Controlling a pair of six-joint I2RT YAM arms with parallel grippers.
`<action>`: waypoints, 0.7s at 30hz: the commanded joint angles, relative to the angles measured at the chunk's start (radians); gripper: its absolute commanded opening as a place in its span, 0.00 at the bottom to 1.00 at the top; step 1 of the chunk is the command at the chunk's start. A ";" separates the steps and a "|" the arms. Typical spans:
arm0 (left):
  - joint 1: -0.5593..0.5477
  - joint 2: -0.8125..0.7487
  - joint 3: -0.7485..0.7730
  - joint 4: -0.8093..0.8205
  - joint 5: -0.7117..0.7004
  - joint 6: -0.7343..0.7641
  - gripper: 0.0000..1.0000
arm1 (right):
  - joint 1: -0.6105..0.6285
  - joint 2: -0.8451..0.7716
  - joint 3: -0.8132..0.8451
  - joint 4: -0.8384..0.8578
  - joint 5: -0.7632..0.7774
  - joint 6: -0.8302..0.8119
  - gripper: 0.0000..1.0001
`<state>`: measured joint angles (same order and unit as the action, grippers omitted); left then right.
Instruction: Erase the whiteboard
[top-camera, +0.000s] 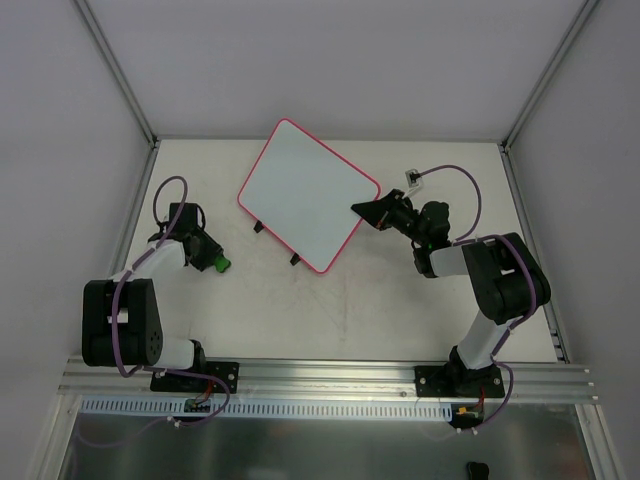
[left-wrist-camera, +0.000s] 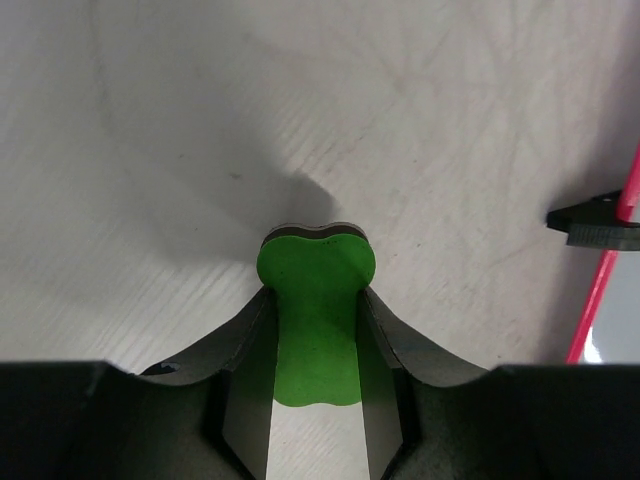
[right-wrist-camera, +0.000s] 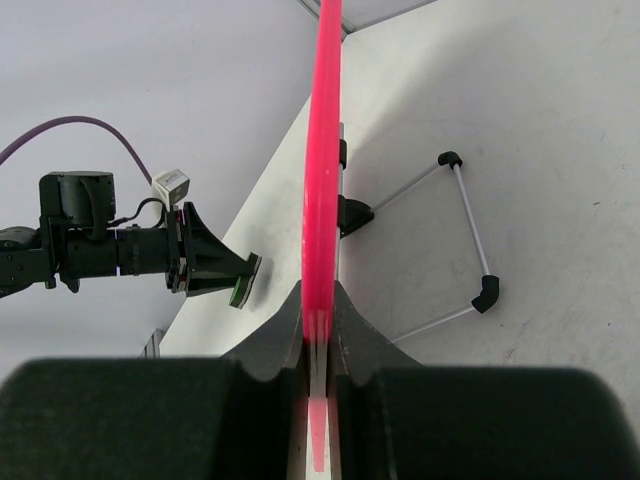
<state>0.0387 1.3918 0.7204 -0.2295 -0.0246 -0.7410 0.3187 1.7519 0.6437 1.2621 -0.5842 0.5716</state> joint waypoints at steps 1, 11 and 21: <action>-0.003 -0.016 -0.018 -0.079 -0.044 -0.051 0.09 | 0.022 -0.026 -0.010 0.267 -0.094 -0.042 0.00; -0.005 0.016 -0.021 -0.094 -0.012 0.000 0.43 | 0.019 -0.029 -0.015 0.270 -0.094 -0.042 0.00; -0.005 -0.014 -0.003 -0.116 0.060 0.005 0.54 | 0.019 -0.031 -0.016 0.269 -0.094 -0.042 0.04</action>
<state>0.0387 1.4063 0.7040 -0.3180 -0.0219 -0.7448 0.3187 1.7519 0.6392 1.2713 -0.5850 0.5720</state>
